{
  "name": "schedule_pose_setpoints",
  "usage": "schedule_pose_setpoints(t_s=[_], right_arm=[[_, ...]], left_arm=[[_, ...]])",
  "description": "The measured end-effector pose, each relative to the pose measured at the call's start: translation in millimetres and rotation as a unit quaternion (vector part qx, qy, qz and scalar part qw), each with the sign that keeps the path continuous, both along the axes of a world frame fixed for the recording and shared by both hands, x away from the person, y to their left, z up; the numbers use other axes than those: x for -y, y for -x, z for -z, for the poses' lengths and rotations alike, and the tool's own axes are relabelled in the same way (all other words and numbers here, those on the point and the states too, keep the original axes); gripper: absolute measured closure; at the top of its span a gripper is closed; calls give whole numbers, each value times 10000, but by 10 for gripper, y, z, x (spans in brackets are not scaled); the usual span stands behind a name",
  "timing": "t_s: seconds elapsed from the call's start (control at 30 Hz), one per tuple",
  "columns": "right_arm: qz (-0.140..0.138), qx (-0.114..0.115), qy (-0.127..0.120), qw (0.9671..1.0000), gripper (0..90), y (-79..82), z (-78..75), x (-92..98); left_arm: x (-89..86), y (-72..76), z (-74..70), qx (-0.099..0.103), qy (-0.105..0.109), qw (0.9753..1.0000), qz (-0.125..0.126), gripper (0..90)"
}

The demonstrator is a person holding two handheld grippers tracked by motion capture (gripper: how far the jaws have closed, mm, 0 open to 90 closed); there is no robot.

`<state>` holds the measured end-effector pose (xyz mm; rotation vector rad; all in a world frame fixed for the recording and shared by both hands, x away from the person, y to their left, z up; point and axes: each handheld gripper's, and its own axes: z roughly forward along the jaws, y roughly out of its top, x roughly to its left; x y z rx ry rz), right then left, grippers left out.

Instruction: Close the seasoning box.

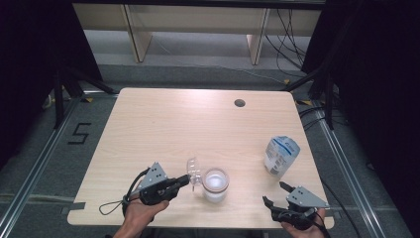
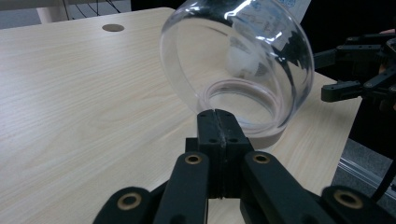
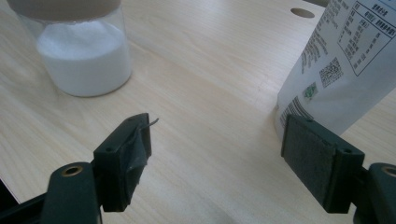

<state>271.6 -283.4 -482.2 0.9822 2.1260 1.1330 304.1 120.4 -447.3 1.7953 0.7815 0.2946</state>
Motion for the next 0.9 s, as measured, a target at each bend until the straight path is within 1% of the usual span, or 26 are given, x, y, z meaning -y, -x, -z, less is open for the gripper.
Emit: schedule_pose_setpoints(t_s=[0.03,0.07,0.1,0.17,0.2,0.23,0.3,0.33,0.37,0.43,0.47,0.53,0.67,0.73,0.8,0.83,0.87,0.9], right_arm=[[-17,-53,-50,10000,254,0,6,-10],[-28,-167,-80,9998,254,7,3,-16],[-32,-162,-73,9998,254,7,4,-16],[-18,-173,-88,9998,253,12,3,-19],[-18,-169,-87,9998,254,12,3,-18],[-30,-161,-95,9998,254,10,3,-17],[-2,-139,-84,9999,254,9,4,-15],[-1,-140,-84,9999,254,10,5,-15],[-3,-140,-88,9999,254,10,4,-16],[-27,-162,-89,9998,254,10,3,-16],[-29,-166,-83,9998,254,9,4,-17],[-26,-164,-82,9998,254,10,3,-18],[-30,-167,-85,9998,254,10,4,-18],[-7,-146,-68,9999,255,11,6,-19],[-8,-146,-71,9999,255,11,6,-20],[-17,-177,-87,9998,256,12,4,-20],[-17,-176,-85,9998,255,12,4,-20],[-22,-180,-94,9998,256,13,3,-20]], left_arm=[[6,-1,-3,-6,-80,10000,-6,895],[20,-10,6,-3,-28,10000,25,894],[33,-5,9,-54,-12,10000,-22,895],[39,-21,14,-6,-41,10000,32,895],[44,-16,10,-51,-55,10000,-20,895],[45,-22,8,-9,-74,10000,10,894],[60,-19,4,-8,-58,10000,10,894],[68,-14,3,-46,-35,10000,-12,894],[65,-24,0,18,-95,9999,53,894],[81,-23,4,-36,-43,10000,32,894],[84,-33,9,-6,-30,10000,66,894],[83,-35,3,9,-116,9999,61,893],[102,-37,2,-5,-75,10000,48,893],[108,-41,-3,16,-106,9999,78,893],[124,-47,3,10,-38,9999,116,892],[126,-47,0,20,-61,9999,135,892],[135,-42,2,-20,-23,9999,96,892],[135,-48,-3,45,-48,9999,136,892]])
